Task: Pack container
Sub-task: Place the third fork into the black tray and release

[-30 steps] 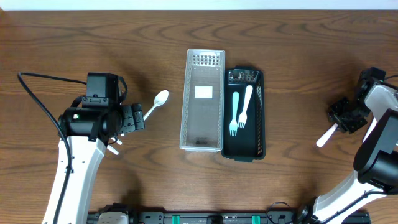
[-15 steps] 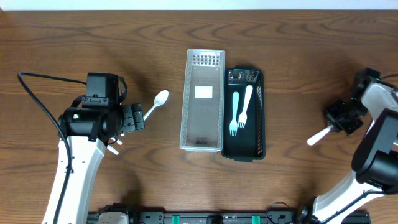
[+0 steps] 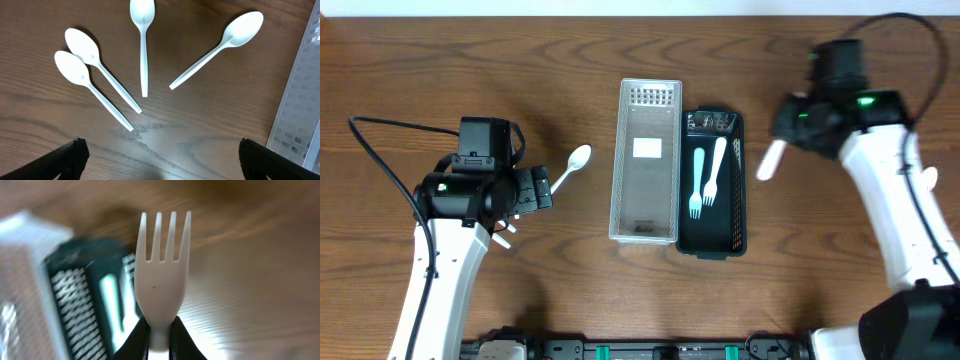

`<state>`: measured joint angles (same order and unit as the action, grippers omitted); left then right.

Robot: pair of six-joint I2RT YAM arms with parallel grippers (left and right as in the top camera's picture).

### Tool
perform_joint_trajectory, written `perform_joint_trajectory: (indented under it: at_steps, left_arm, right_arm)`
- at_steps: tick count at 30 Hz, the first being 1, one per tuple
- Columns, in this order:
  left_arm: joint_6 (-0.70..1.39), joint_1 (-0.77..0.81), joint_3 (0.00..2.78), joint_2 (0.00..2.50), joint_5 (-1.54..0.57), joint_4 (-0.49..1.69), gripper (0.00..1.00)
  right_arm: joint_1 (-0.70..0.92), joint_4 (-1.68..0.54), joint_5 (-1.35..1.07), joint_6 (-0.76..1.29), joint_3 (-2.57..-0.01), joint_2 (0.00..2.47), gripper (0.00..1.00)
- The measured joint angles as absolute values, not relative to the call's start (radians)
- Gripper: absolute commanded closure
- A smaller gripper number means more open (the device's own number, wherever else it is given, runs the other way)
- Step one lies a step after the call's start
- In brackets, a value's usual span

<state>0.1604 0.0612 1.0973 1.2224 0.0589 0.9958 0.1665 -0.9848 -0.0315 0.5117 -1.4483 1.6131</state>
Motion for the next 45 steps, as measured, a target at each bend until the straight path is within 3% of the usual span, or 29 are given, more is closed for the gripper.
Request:
perform_joint_trajectory:
  at_steps: [5, 7, 11, 13, 16, 24, 26, 30, 35, 45]
  left_arm:
    - [0.161, 0.061, 1.097, 1.222, 0.059, 0.996, 0.02]
    - [0.161, 0.061, 1.097, 1.222, 0.059, 0.996, 0.02]
    - [0.161, 0.061, 1.097, 1.222, 0.059, 0.996, 0.02]
    - [0.160, 0.061, 1.097, 1.222, 0.059, 0.996, 0.02]
    - [0.161, 0.061, 1.097, 1.222, 0.059, 0.996, 0.02]
    - [0.160, 0.061, 1.097, 1.222, 0.059, 0.996, 0.02]
    - [0.161, 0.061, 1.097, 1.222, 0.059, 0.997, 0.02]
    - [0.161, 0.061, 1.097, 1.222, 0.059, 0.997, 0.02]
    - [0.161, 0.061, 1.097, 1.222, 0.059, 0.997, 0.02]
    - [0.160, 0.061, 1.097, 1.222, 0.059, 0.997, 0.02]
  right_arm:
    - [0.312, -0.951, -0.034, 0.520, -1.447, 1.699, 0.97]
    - [0.352, -0.943, -0.035, 0.524, -1.446, 1.750, 0.87]
    - [0.396, -0.941, -0.035, 0.534, -1.445, 1.855, 0.85]
    - [0.404, -0.939, -0.035, 0.534, -1.443, 1.899, 0.79]
    - [0.404, -0.929, -0.033, 0.530, -1.438, 1.937, 0.61]
    - [0.398, -0.990, -0.031, 0.477, -1.482, 1.928, 0.59]
    - [0.382, -1.024, -0.030, 0.470, -1.530, 1.904, 0.51]
    - [0.280, -1.063, -0.028, 0.458, -1.627, 1.794, 0.37]
    - [0.025, -1.121, 0.012, 0.447, -1.674, 1.629, 0.22]
    - [-0.448, -1.140, 0.046, 0.332, -1.645, 1.710, 0.09]
